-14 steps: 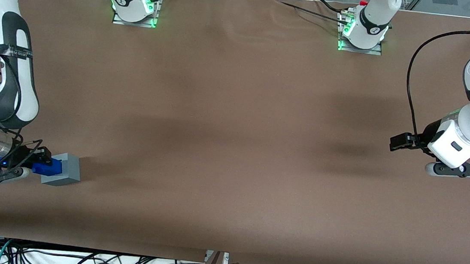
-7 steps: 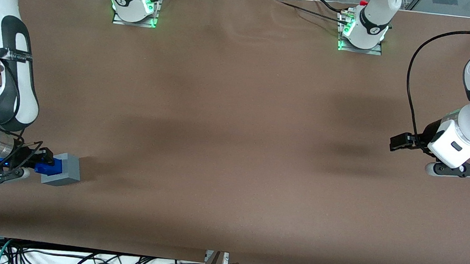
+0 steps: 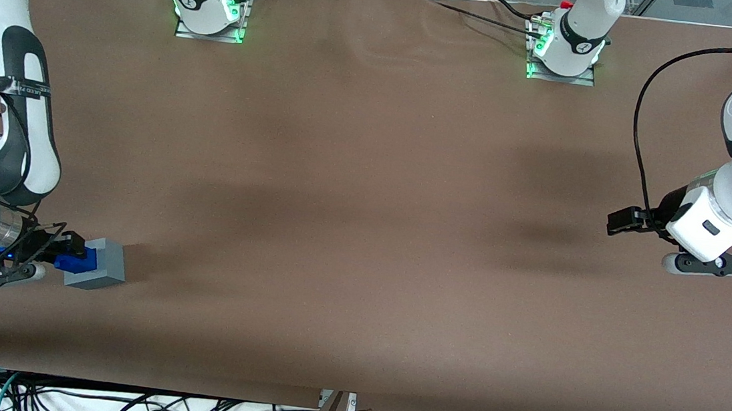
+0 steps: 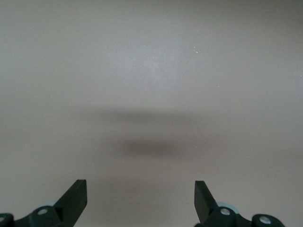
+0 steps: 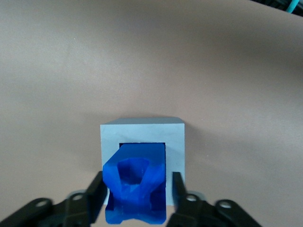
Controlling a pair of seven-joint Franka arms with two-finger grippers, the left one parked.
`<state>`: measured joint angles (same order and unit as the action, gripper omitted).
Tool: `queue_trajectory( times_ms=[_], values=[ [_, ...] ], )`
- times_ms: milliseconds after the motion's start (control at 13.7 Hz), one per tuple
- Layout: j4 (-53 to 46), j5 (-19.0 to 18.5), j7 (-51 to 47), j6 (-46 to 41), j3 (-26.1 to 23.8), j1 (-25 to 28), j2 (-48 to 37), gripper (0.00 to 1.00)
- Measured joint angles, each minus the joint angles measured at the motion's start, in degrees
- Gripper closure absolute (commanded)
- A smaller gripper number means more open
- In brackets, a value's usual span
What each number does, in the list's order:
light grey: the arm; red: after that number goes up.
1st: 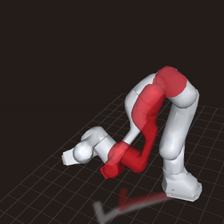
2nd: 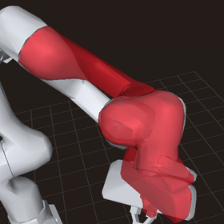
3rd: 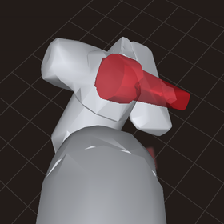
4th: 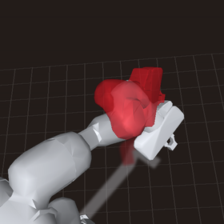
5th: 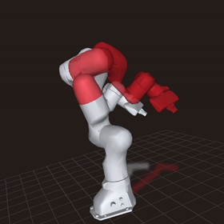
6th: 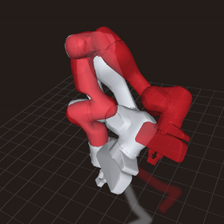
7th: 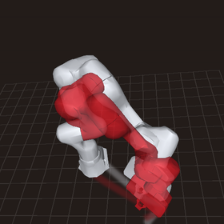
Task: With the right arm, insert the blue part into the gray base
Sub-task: 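Open the right gripper and raise it off the block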
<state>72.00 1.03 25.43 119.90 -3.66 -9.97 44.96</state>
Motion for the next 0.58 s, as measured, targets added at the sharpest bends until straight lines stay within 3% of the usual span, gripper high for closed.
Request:
queue_trajectory(
  times_ms=[219, 584],
  values=[
    [-1.82, 0.00, 0.00, -1.37, -0.52, 0.22, -0.78, 0.00],
    [-5.22, 0.03, -2.00, -17.37, -1.22, 1.43, -11.75, 0.00]
  ],
)
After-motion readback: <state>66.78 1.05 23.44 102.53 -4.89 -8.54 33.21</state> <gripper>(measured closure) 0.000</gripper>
